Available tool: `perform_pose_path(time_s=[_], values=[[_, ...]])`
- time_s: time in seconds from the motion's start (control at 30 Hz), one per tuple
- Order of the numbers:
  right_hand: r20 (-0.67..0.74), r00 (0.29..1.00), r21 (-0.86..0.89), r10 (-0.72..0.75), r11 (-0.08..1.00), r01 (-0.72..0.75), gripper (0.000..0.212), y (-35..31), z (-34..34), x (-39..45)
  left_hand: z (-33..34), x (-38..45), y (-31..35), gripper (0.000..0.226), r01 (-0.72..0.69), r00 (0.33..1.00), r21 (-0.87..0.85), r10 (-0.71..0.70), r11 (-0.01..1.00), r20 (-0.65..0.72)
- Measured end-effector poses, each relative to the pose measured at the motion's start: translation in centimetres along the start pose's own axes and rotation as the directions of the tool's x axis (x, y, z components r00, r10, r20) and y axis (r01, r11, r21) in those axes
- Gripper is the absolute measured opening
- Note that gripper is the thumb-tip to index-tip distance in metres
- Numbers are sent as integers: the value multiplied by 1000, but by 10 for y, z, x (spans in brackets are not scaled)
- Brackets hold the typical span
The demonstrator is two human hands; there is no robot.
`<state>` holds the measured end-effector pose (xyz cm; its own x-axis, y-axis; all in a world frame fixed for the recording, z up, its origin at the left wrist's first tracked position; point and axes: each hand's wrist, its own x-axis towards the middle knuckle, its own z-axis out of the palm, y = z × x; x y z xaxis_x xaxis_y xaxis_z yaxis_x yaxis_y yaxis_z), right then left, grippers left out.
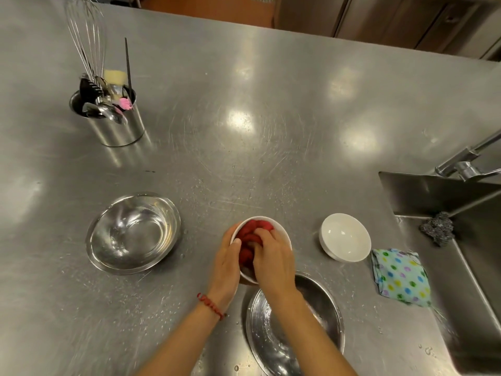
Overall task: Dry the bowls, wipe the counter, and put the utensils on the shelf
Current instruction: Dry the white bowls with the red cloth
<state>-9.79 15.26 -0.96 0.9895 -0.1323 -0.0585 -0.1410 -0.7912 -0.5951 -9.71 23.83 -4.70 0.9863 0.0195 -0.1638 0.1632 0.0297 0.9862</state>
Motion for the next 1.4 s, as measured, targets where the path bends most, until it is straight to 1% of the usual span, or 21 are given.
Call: perform_pose_path(time_s=[0.1, 0.13, 0.17, 0.23, 0.27, 0.3, 0.37, 0.4, 0.47, 0.5, 0.57, 0.6, 0.63, 0.7, 0.77, 0.83, 0.97, 1.03, 1.17, 1.27, 1.4], values=[[98, 993, -292, 58, 956, -27, 32, 2, -4, -1, 0, 0, 0, 24, 1, 999, 32, 0, 999, -40], [148, 986, -307, 72, 951, -23, 27, 3, -8, 0, 0, 0, 1, 24, 6, 999, 41, -4, 999, -46], [211, 975, -259, 66, 966, -9, 21, 6, -13, 1, 1, -1, 0, 24, 0, 999, 48, 1, 999, -40], [323, 946, -57, 7, 998, 12, 18, 13, -21, 3, 2, -4, -2, 26, -5, 1000, 50, 6, 999, -26], [345, 939, 56, -17, 998, -2, 18, 15, -23, 2, 3, -6, -3, 27, -2, 1000, 48, 2, 999, -17], [325, 945, 168, -21, 985, -35, 17, 14, -23, 0, 3, -8, -4, 26, -5, 1000, 50, 6, 999, -8], [187, 982, 339, 33, 936, -96, 18, 12, -17, -3, 4, -12, -3, 26, -28, 1000, 57, 28, 998, 8], [101, 993, 339, 56, 937, -87, 19, 10, -11, -5, 5, -14, -1, 26, -34, 999, 57, 33, 998, 9], [-24, 999, 168, 48, 985, -43, 23, 6, -2, -8, 6, -15, 1, 26, -36, 999, 30, 36, 999, -3], [-54, 998, 67, 35, 997, -32, 25, 6, 1, -10, 5, -14, 1, 28, -43, 999, 16, 43, 999, -10], [-34, 999, -60, 28, 998, -30, 31, 9, 1, -9, 2, -12, 1, 31, -57, 998, 21, 57, 998, -14], [-3, 1000, -79, 16, 997, -17, 32, 13, 0, -9, 1, -11, 1, 31, -54, 998, 25, 54, 998, -11], [31, 1000, -57, 1, 998, 1, 30, 16, -2, -8, -1, -9, 1, 30, -49, 999, 31, 49, 998, -9], [41, 999, 136, 2, 991, -7, 23, 22, -10, -9, -3, -5, -3, 24, -35, 999, 47, 35, 998, -12], [-32, 997, 359, 75, 932, -59, 20, 28, -15, -11, -4, -1, -10, 22, 16, 999, 26, -15, 1000, -36], [-90, 981, 543, 170, 834, -95, 20, 34, -20, -13, -6, 6, -18, 25, 54, 996, 9, -53, 998, -70], [-56, 938, 800, 341, 578, -162, 27, 51, -34, -13, -7, 20, -32, 26, 90, 988, 48, -83, 995, -129], [-23, 915, 833, 404, 514, -205, 28, 62, -38, -16, -9, 26, -39, 29, 114, 983, 62, -103, 992, -152], [20, 879, 851, 477, 453, -265, 25, 83, -39, -27, -12, 31, -50, 30, 179, 970, 99, -159, 979, -182], [62, 865, 883, 497, 378, -280, 24, 91, -38, -35, -14, 34, -51, 27, 245, 957, 94, -225, 965, -182], [117, 857, 888, 502, 334, -317, 15, 101, -38, -45, -15, 36, -48, 33, 243, 961, 188, -210, 952, -178]])
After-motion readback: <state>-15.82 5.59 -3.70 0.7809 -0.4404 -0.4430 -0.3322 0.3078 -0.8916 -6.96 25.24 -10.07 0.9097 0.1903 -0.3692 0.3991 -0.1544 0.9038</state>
